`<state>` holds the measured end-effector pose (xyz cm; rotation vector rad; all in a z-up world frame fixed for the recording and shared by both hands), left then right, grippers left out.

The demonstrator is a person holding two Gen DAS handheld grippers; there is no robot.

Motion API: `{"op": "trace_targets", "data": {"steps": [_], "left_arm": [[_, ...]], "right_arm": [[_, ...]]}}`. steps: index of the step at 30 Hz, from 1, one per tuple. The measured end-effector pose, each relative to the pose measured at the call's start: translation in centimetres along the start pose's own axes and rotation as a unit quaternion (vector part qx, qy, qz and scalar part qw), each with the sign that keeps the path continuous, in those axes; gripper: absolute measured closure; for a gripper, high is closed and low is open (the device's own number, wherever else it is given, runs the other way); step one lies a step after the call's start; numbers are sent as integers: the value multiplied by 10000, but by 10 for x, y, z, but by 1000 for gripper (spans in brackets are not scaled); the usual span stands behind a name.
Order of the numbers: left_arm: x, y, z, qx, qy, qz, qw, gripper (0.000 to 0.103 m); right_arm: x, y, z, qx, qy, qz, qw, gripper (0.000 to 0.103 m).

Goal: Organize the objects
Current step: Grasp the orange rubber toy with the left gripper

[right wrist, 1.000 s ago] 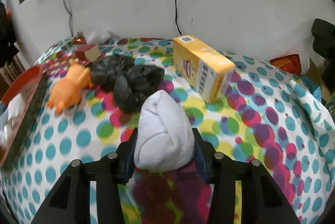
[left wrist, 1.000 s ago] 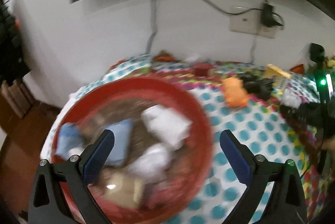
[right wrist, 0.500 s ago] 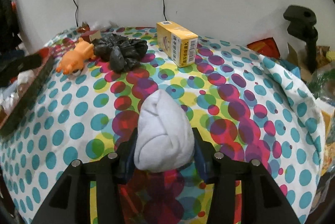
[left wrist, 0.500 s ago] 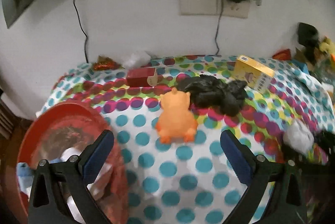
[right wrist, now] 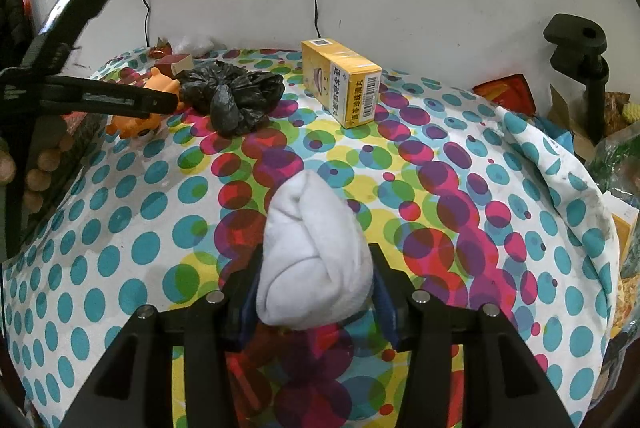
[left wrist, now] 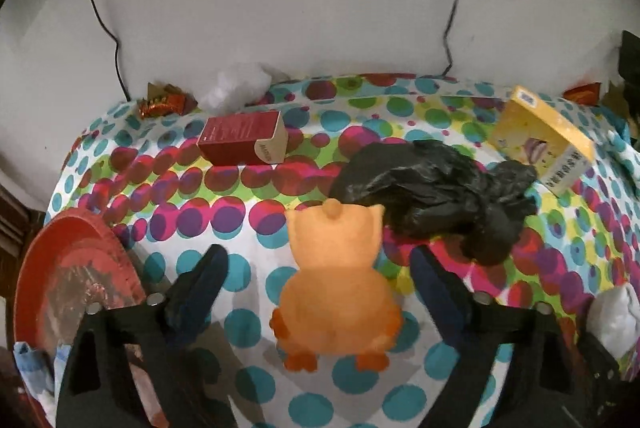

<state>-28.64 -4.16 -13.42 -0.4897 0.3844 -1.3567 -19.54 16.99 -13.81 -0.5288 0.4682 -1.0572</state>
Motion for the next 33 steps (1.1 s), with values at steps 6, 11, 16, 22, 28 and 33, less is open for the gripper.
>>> {"op": "trace_targets", "data": {"steps": [6, 11, 16, 22, 28, 33], "left_arm": [[-3, 6, -8, 148, 174, 75, 9997, 49], [-6, 9, -1, 72, 81, 32, 9999, 51], [-7, 17, 10, 79, 137, 30, 9999, 51], [-11, 32, 25, 56, 156, 32, 9999, 51], [-14, 49, 51, -43, 178, -57, 9998, 56], [-15, 57, 68, -161, 249, -139, 9995, 56]], "right_arm": [[0, 0, -1, -1, -5, -4, 10000, 54], [-1, 0, -3, -2, -8, 0, 10000, 54], [0, 0, -4, -7, 11, -19, 10000, 54], [-2, 1, -4, -7, 15, -17, 10000, 54], [-1, 2, -4, -6, 22, -15, 10000, 54], [-1, 2, -4, -3, 26, -10, 10000, 54]]}}
Point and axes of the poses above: each gripper's, at about its wrist camera, not at the fingertips, and z roughly against the way its jaws point, x to its left, y to its underside, the point moved 7 cm from there along -z, roughly the way its jaws point, and after that the axes turned 9 degrees about z, right-handed, at the moved point
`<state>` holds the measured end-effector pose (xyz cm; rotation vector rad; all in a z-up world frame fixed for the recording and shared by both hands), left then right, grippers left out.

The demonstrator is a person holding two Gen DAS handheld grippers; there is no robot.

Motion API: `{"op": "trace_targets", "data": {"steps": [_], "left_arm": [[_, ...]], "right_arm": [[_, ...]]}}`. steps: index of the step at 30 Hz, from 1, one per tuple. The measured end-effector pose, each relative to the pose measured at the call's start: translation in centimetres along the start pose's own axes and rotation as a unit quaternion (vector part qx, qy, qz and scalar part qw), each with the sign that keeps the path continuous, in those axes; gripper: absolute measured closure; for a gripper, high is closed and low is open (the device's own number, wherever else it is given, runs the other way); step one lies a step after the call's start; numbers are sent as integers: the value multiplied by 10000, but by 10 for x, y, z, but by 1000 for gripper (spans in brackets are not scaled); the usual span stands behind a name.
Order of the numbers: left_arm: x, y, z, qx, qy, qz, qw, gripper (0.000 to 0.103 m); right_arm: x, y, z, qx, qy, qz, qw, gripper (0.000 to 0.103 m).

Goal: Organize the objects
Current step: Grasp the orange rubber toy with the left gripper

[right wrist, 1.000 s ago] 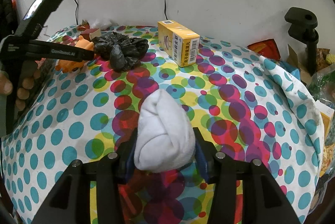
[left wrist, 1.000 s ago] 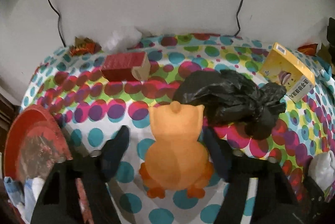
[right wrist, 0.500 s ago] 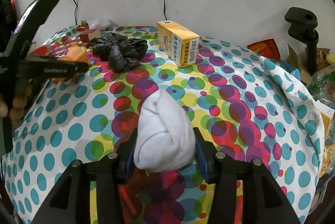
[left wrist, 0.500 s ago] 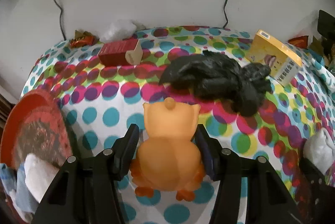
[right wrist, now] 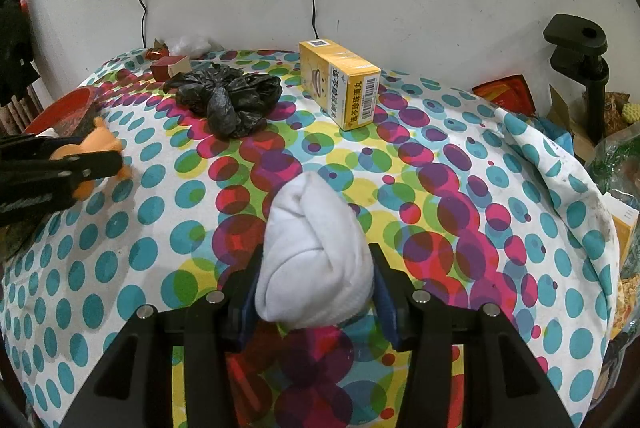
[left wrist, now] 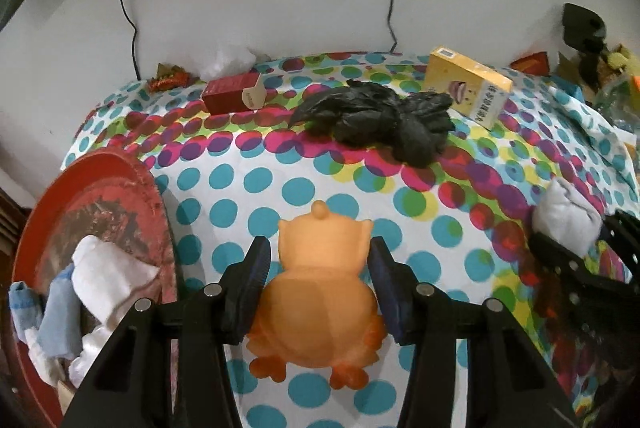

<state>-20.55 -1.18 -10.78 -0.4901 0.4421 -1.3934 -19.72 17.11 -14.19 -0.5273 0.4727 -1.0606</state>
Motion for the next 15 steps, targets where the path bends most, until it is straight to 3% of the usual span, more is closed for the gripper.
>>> {"op": "trace_targets", "data": {"steps": [15], "left_arm": [[10, 22, 21, 38, 259, 9, 9997, 58]], "right_arm": [[0, 0, 0, 1, 1, -7, 10000, 54]]}}
Point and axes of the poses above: each gripper's, at about its wrist camera, not at the fingertips, and z roughly against the way its jaws point, x to its left, y to its underside, the point moved 7 cm from there along -z, roughly the way its jaws point, and after that the axes turned 9 degrees about z, right-handed, at the moved point
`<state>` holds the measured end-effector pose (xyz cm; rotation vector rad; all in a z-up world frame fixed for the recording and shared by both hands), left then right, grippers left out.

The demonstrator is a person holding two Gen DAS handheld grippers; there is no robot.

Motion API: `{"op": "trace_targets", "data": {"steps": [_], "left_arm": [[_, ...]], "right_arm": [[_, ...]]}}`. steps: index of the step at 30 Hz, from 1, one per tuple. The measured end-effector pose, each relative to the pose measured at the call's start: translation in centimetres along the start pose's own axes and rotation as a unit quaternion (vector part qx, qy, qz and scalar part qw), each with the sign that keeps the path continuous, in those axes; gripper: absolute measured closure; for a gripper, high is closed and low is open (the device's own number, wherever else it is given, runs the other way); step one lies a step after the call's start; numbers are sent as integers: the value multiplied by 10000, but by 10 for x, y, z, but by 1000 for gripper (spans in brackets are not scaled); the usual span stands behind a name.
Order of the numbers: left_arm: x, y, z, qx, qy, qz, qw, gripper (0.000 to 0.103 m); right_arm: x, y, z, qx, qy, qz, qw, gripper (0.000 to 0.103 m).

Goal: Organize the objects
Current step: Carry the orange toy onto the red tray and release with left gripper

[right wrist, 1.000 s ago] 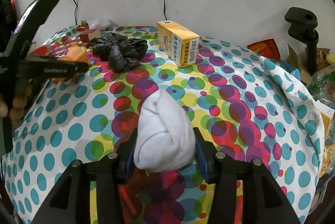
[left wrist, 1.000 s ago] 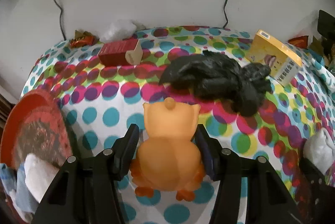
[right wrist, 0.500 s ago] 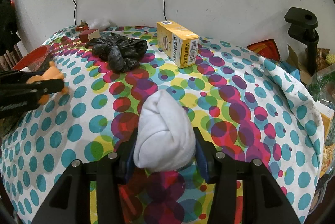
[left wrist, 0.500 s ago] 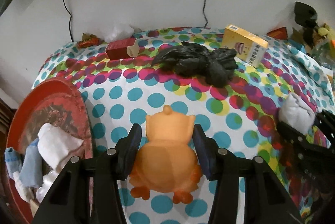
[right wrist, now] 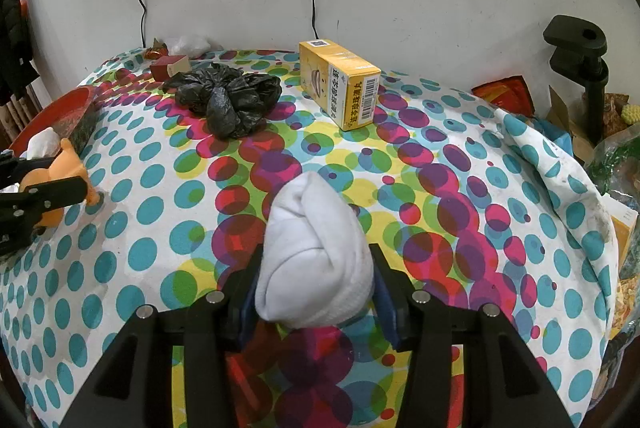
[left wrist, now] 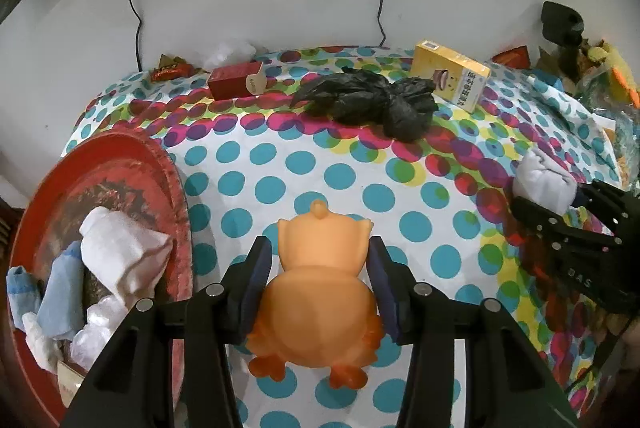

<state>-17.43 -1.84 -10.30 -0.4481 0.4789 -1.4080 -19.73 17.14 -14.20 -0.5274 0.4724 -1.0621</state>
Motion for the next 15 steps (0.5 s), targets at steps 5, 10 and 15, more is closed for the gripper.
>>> {"op": "trace_targets", "data": {"steps": [5, 10, 15], "left_arm": [[2, -1, 14, -92, 51, -19, 9999, 58], [12, -8, 33, -261, 55, 3, 9996, 57], [40, -17, 52, -443, -143, 109, 9989, 57]], "right_arm": [[0, 0, 0, 1, 2, 1, 10000, 54], [0, 0, 0, 1, -1, -2, 10000, 54], [0, 0, 0, 2, 2, -3, 10000, 54]]}}
Point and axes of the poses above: each gripper's, at about its wrist camera, not at the fingertips, and z roughly against the way its jaws point, x to its left, y to its underside, the point moved 7 cm from there along -z, roughly the way its jaws point, and after that the axes turned 9 degrees about z, right-handed, at the moved point
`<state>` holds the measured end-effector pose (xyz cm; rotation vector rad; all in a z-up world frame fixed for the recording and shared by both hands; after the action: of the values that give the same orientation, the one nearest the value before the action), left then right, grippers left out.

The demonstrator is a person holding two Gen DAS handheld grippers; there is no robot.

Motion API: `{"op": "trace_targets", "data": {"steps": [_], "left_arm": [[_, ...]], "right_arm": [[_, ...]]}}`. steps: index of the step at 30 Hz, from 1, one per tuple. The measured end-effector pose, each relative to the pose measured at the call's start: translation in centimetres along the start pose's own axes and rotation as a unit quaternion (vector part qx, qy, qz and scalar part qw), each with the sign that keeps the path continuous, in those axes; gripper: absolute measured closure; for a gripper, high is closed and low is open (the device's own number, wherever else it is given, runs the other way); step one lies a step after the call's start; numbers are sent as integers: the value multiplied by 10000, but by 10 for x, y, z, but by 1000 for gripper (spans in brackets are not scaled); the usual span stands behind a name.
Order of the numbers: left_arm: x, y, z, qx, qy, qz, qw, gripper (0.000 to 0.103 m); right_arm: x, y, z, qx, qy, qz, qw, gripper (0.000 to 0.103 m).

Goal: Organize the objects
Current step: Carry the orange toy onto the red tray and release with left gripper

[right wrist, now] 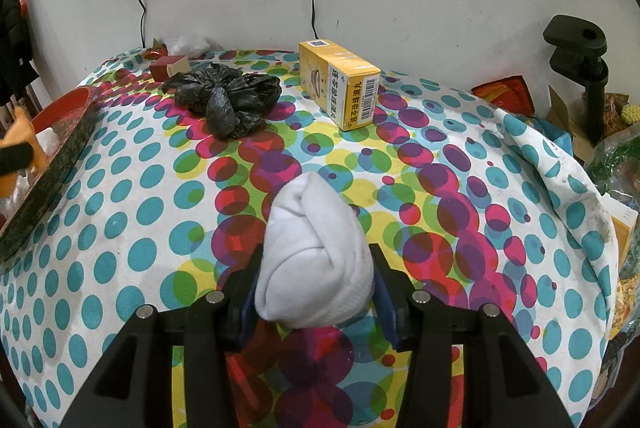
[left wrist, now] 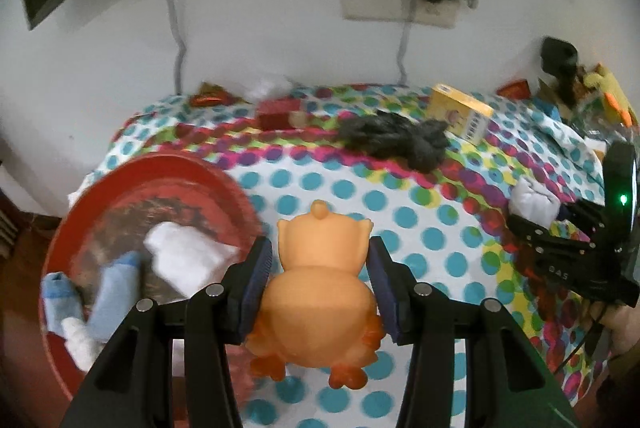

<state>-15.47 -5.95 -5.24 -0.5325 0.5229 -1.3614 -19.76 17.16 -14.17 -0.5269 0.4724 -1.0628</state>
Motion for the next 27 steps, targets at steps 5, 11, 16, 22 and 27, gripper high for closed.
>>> {"op": "trace_targets", "data": {"steps": [5, 11, 16, 22, 27], "left_arm": [[48, -9, 11, -81, -279, 309, 9991, 57], [110, -14, 14, -97, -712, 651, 9953, 57], [160, -10, 1, 85, -981, 972, 9904, 57], [205, -6, -12, 169, -1207, 1330, 9836, 57], [232, -5, -21, 248, -1379, 1582, 9774, 57]], "right_arm": [[0, 0, 0, 1, 2, -1, 10000, 54], [0, 0, 0, 1, 5, -1, 10000, 54], [0, 1, 0, 1, 7, -3, 10000, 54], [0, 1, 0, 2, 9, -4, 10000, 54], [0, 1, 0, 3, 11, -4, 10000, 54]]}}
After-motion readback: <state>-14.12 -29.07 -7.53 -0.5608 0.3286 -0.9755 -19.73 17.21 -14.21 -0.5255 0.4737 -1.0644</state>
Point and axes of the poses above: each gripper's, at about its wrist camera, not at the fingertips, and z roughly against the way its jaws point, x to its left, y to its underside, the point moved 7 cm from there along -z, roughly the way its jaws point, and after that the axes turned 9 degrees about z, right-handed, at the moved point
